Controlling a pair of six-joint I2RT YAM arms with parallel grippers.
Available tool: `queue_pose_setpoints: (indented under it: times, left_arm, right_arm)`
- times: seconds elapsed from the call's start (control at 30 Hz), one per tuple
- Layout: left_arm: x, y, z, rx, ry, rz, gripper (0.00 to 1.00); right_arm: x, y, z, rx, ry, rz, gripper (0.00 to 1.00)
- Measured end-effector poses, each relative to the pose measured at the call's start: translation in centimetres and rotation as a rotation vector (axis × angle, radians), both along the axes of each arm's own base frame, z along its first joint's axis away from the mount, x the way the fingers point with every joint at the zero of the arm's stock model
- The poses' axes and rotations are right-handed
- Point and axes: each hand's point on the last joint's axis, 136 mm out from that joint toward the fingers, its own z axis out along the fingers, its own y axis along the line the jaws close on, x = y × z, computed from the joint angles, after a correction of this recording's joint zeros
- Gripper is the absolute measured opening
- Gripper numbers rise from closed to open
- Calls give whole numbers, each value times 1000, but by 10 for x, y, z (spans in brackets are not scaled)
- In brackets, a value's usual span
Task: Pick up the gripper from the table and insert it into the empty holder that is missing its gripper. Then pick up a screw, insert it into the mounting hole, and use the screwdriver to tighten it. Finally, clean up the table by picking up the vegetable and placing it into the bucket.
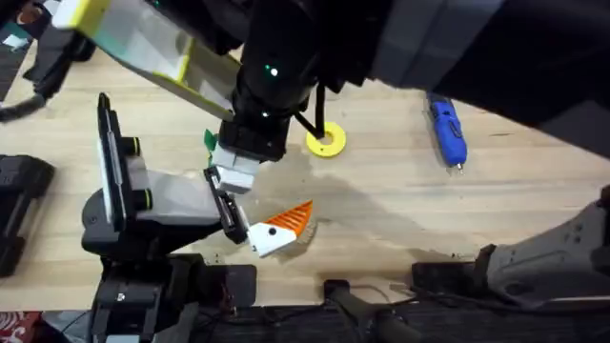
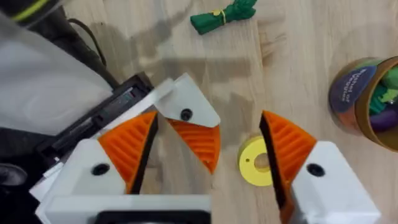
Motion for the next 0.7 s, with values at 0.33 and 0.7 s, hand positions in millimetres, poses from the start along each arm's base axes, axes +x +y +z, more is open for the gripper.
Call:
queue_pose_setpoints:
  times: [0.33,0.7]
  left_arm:
    - [0,0,0,1,-3,-2,985]
    - [0,0,0,1,-4,-2,985]
  right_arm:
    - [1,-12,44,115,-44,-14,997]
    - [32,-57,84,201,-88,-167,997]
